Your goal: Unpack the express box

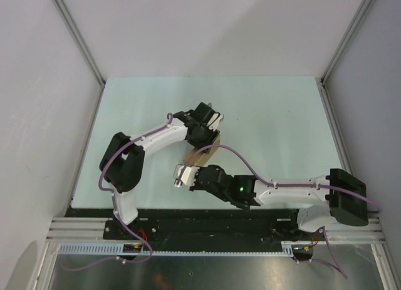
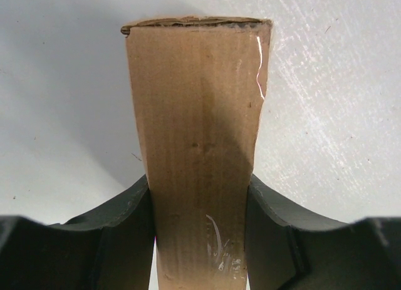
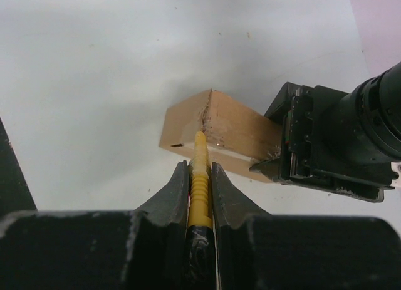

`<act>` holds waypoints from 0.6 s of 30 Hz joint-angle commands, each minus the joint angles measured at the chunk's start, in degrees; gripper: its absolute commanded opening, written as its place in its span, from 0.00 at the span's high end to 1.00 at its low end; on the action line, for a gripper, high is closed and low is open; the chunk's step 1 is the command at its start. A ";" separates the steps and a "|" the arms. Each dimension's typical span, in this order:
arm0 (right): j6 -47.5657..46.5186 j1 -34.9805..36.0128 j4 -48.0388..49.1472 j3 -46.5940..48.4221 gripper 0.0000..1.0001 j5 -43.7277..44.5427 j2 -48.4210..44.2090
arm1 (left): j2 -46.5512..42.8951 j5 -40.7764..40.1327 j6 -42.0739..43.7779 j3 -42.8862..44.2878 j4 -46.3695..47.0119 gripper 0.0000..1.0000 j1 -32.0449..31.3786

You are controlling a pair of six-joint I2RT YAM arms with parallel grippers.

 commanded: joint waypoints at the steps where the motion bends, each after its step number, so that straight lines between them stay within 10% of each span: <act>1: 3.18 -0.55 -14.10 -0.01 1.00 2.21 -3.88 | 3.59 -0.79 6.05 -0.92 -2.77 0.93 0.22; 18: 7.85 -3.54 0.74 6.32 1.00 -6.06 -2.05 | 3.15 1.94 4.82 -0.48 -2.85 0.79 -0.40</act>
